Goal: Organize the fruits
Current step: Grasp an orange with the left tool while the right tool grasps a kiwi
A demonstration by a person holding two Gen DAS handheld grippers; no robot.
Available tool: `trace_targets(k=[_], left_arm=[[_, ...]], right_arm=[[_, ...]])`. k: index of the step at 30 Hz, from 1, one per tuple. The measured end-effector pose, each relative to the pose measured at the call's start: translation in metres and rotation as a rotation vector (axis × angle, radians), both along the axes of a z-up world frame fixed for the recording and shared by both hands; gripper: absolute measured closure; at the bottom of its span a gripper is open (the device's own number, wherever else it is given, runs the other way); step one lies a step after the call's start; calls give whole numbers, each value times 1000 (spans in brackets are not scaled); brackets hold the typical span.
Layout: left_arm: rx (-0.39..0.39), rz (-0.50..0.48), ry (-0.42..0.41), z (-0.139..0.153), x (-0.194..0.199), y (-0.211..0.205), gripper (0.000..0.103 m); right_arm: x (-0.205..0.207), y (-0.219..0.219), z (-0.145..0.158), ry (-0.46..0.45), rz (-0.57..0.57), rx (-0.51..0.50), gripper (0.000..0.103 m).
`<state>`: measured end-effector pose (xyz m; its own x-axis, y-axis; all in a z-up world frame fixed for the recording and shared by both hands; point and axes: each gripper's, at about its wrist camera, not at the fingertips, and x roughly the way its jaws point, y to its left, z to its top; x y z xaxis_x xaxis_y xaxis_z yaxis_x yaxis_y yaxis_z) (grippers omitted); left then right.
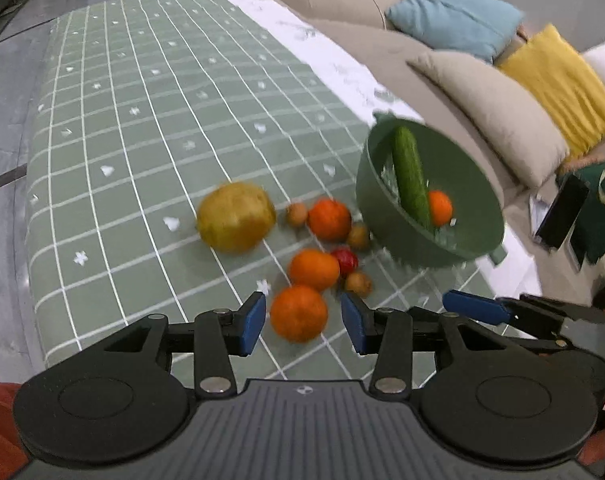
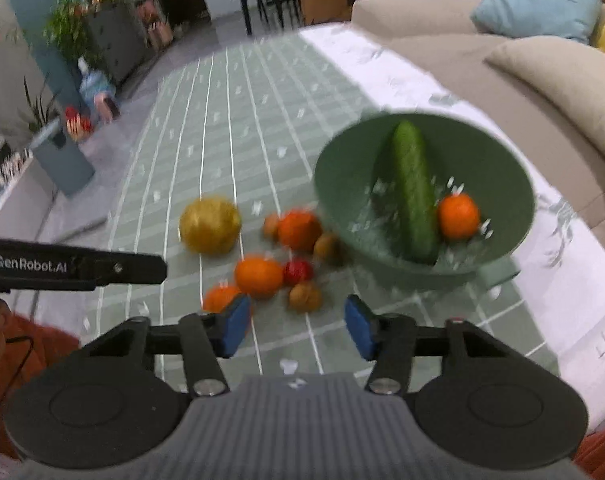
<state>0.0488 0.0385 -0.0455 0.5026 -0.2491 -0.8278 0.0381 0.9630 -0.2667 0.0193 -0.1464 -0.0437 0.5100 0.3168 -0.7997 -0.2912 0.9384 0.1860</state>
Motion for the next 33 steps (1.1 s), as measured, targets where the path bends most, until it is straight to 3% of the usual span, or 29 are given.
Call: trace_targets(k=[3, 15, 26, 33], left_arm=[[16, -22, 15, -12, 1, -8, 52], [59, -16, 89, -46, 15, -19, 43], [105, -19, 148, -60, 31, -28, 44], [67, -4, 180, -65, 35, -23, 48]], right_arm=[[2, 3, -14, 25, 3, -11, 68], [20, 0, -36, 9, 49, -40, 70], [27, 1, -48, 5, 110, -65, 71], [35, 5, -51, 3, 135, -72, 71]])
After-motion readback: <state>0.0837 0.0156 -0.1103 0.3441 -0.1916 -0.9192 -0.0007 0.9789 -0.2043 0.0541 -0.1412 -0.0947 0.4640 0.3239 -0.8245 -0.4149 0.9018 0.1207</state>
